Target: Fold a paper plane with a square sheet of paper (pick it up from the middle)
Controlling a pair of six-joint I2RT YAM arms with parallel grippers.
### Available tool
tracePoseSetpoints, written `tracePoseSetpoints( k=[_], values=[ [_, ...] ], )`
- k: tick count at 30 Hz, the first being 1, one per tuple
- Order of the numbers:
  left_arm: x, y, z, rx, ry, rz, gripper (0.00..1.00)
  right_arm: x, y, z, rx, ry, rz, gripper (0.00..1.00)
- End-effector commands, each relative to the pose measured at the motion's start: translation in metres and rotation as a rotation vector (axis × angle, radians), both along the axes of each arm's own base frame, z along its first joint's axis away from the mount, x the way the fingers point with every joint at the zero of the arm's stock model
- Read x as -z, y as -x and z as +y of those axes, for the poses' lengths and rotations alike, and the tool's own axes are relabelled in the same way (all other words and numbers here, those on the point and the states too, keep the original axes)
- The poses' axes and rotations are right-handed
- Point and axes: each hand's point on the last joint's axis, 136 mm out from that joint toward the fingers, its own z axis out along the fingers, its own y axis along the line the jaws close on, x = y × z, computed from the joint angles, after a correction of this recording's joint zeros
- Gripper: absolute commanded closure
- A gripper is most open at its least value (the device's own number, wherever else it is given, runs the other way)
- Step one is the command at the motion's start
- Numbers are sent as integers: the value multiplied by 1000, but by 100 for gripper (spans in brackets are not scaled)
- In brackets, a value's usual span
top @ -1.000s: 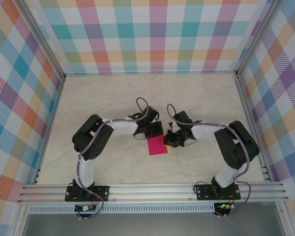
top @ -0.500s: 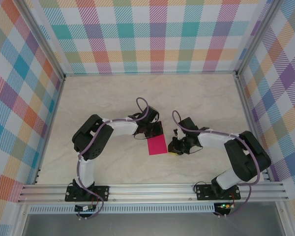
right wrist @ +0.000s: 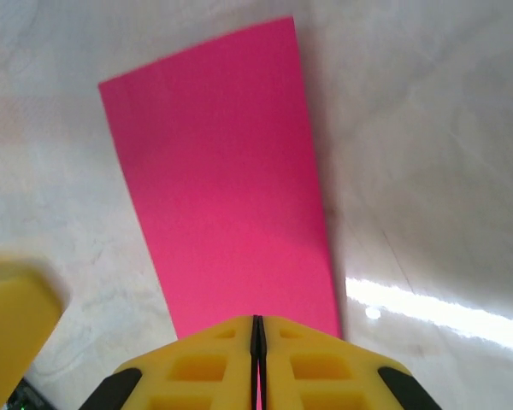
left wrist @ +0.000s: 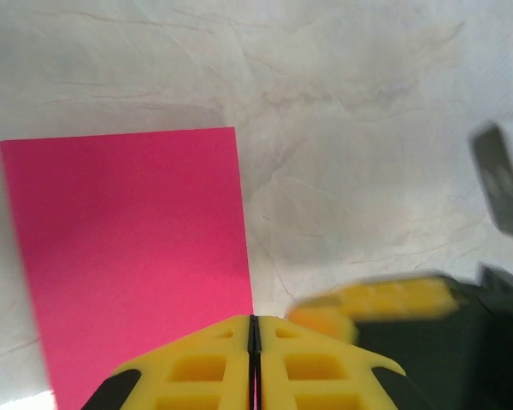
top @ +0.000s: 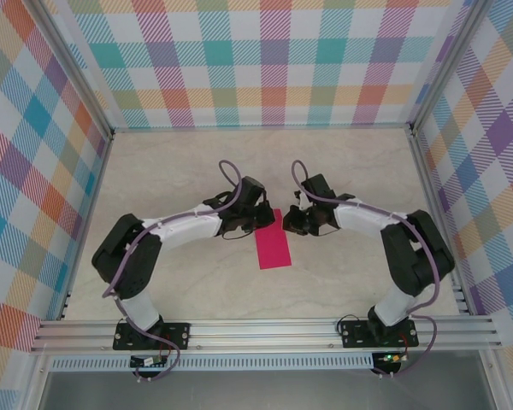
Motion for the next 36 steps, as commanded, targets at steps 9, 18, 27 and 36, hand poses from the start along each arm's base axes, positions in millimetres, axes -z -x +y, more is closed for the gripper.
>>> tracePoseSetpoints(
  k=[9,18,27,36],
  values=[
    [7,23,22,-28,-10,38,89,38,-31,28,-45,95,95,90],
    [14,36,3,17,31,70,89,55,-15,-20,155,272,158,90],
    [34,68,-40,96,74,123,91,10,-8,-20,143,66,23,90],
    [60,93,-63,125,35,161,95,6,28,-29,40,-29,-6,93]
  ],
)
